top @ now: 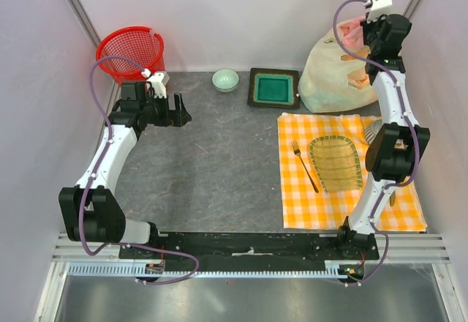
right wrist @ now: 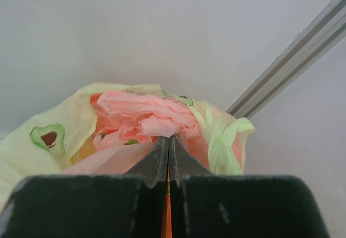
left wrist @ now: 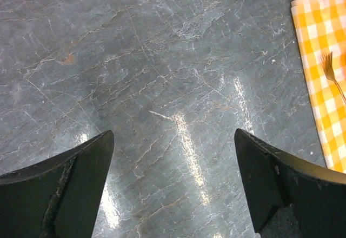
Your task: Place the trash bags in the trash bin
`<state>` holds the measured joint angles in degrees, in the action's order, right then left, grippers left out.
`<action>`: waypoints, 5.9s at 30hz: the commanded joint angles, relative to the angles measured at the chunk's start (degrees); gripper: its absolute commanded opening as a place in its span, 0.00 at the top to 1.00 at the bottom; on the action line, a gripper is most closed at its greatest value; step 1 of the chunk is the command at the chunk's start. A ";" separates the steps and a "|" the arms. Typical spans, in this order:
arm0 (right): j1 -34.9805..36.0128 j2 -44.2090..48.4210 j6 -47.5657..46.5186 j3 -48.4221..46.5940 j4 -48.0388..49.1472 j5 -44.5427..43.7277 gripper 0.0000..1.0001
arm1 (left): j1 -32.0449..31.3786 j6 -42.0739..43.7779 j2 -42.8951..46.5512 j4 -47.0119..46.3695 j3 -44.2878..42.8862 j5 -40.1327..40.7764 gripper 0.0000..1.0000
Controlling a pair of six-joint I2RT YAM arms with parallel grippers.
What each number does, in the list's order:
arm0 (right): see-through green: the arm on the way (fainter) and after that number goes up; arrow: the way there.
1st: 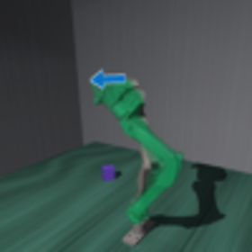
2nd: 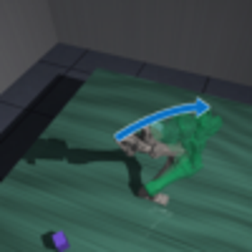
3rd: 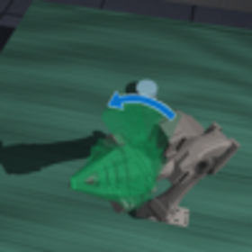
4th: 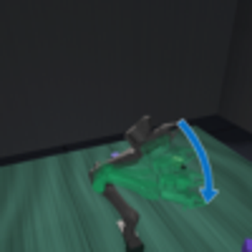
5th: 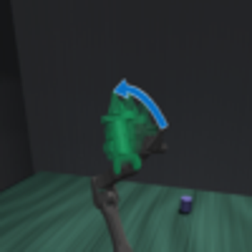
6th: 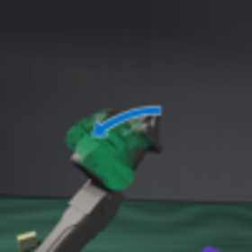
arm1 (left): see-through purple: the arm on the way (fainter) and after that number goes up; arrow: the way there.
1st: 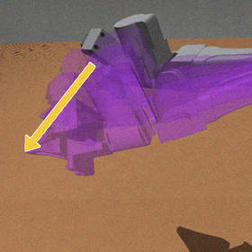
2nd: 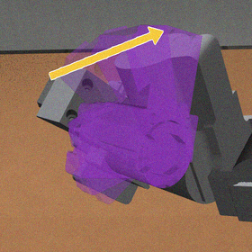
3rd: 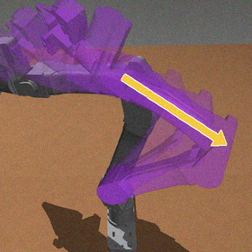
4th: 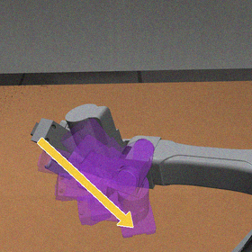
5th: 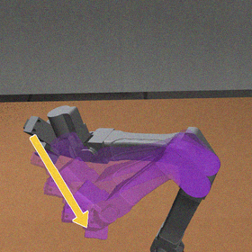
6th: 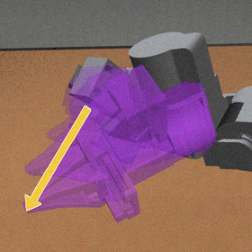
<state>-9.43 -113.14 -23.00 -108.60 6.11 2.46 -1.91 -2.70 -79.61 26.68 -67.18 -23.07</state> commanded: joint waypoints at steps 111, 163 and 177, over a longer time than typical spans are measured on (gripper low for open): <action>43.79 -4.18 21.77 27.30 -20.88 24.52 0.02 | 4.64 60.17 -5.02 11.12 6.44 -8.40 0.04; 57.07 10.14 5.69 19.92 -21.51 21.65 0.02 | 15.01 63.68 -2.21 46.17 -0.32 -31.50 0.98; 51.71 12.59 8.51 22.55 -14.90 21.15 0.09 | 15.01 74.15 -1.77 54.09 -0.85 -31.42 0.98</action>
<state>44.75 -105.97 -14.17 -87.81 -13.74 18.17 13.34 66.00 -82.39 75.99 -65.82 -51.81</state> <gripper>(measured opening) 0.855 0.025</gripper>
